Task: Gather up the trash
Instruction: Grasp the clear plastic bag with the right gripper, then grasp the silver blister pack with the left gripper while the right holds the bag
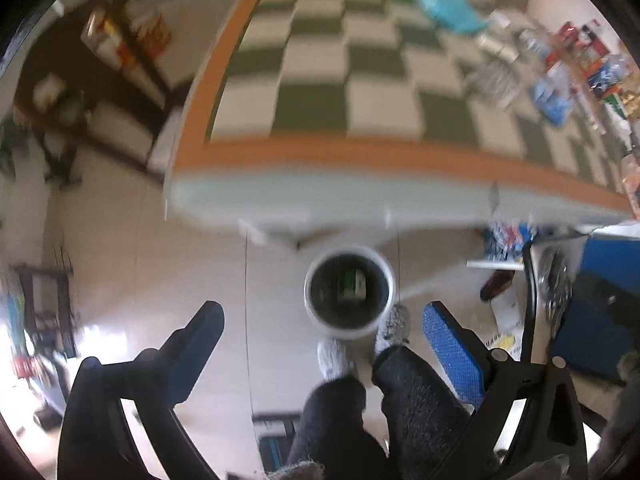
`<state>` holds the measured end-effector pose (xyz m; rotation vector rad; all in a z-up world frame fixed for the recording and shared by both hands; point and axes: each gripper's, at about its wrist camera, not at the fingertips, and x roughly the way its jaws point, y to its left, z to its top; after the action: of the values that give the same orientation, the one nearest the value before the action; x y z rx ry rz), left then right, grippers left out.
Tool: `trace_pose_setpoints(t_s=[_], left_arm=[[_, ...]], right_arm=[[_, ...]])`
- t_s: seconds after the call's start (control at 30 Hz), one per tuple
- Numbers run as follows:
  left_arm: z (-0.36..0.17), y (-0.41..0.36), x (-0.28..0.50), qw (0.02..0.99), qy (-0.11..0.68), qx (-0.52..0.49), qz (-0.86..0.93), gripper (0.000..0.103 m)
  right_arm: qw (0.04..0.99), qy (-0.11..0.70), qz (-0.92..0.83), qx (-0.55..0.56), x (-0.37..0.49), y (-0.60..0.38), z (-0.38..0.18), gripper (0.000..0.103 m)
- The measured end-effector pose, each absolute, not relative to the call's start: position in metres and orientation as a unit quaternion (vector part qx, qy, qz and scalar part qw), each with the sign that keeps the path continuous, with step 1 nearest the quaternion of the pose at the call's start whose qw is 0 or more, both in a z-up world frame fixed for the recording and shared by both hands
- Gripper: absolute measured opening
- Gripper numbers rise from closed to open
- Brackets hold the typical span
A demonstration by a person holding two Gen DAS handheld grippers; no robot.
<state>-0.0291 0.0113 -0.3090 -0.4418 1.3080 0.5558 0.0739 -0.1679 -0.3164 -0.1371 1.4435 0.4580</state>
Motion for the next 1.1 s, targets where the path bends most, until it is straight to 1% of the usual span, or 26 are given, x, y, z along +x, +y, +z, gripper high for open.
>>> trace_pose_setpoints(t_s=[0.13, 0.3, 0.4, 0.5, 0.6, 0.67, 0.73, 0.77, 0.8, 0.87, 0.9, 1.0, 1.03, 1.07, 1.1], left_arm=[[-0.282, 0.015, 0.035, 0.761, 0.588, -0.147, 0.233, 0.102], [-0.279, 0.016, 0.119, 0.772, 0.596, -0.086, 0.202, 0.102], [-0.291, 0.009, 0.168, 0.762, 0.619, -0.075, 0.175, 0.102], [-0.315, 0.002, 0.222, 0.743, 0.648, -0.071, 0.15, 0.101], [-0.337, -0.003, 0.264, 0.727, 0.671, -0.067, 0.131, 0.101], [-0.349, -0.005, 0.283, 0.718, 0.683, -0.064, 0.118, 0.101], [-0.362, -0.008, 0.3, 0.708, 0.696, -0.053, 0.107, 0.101], [-0.366, -0.009, 0.305, 0.705, 0.7, -0.049, 0.102, 0.101], [-0.37, -0.01, 0.311, 0.701, 0.705, -0.043, 0.095, 0.101], [-0.38, -0.013, 0.322, 0.692, 0.716, -0.024, 0.081, 0.101], [-0.383, -0.015, 0.325, 0.689, 0.72, -0.017, 0.078, 0.101], [-0.388, -0.018, 0.331, 0.687, 0.723, -0.005, 0.065, 0.086], [-0.388, -0.018, 0.331, 0.686, 0.725, -0.016, 0.058, 0.074], [-0.387, -0.017, 0.331, 0.686, 0.725, -0.033, 0.046, 0.067], [-0.387, -0.016, 0.33, 0.684, 0.727, -0.042, 0.045, 0.067]], right_arm=[[0.751, 0.633, 0.182, -0.039, 0.13, -0.183, -0.275, 0.102], [0.757, 0.635, 0.155, -0.029, 0.216, -0.199, -0.259, 0.102], [0.756, 0.637, 0.146, -0.014, 0.264, -0.208, -0.269, 0.102], [0.747, 0.65, 0.139, 0.015, 0.328, -0.21, -0.291, 0.102], [0.739, 0.66, 0.131, 0.028, 0.371, -0.199, -0.317, 0.101], [0.729, 0.672, 0.127, 0.037, 0.398, -0.192, -0.335, 0.091], [0.714, 0.686, 0.132, 0.045, 0.422, -0.181, -0.355, 0.076], [0.71, 0.69, 0.134, 0.045, 0.427, -0.177, -0.36, 0.071], [0.703, 0.695, 0.143, 0.041, 0.435, -0.169, -0.369, 0.055], [0.715, 0.681, 0.157, 0.018, 0.44, -0.16, -0.367, 0.033], [0.72, 0.674, 0.164, 0.002, 0.443, -0.156, -0.365, 0.008], [0.726, 0.668, 0.163, -0.001, 0.446, -0.166, -0.362, 0.008], [0.727, 0.668, 0.161, -0.001, 0.448, -0.172, -0.362, 0.008], [0.727, 0.668, 0.158, 0.0, 0.449, -0.178, -0.362, 0.008], [0.726, 0.67, 0.157, 0.001, 0.449, -0.183, -0.362, 0.008]])
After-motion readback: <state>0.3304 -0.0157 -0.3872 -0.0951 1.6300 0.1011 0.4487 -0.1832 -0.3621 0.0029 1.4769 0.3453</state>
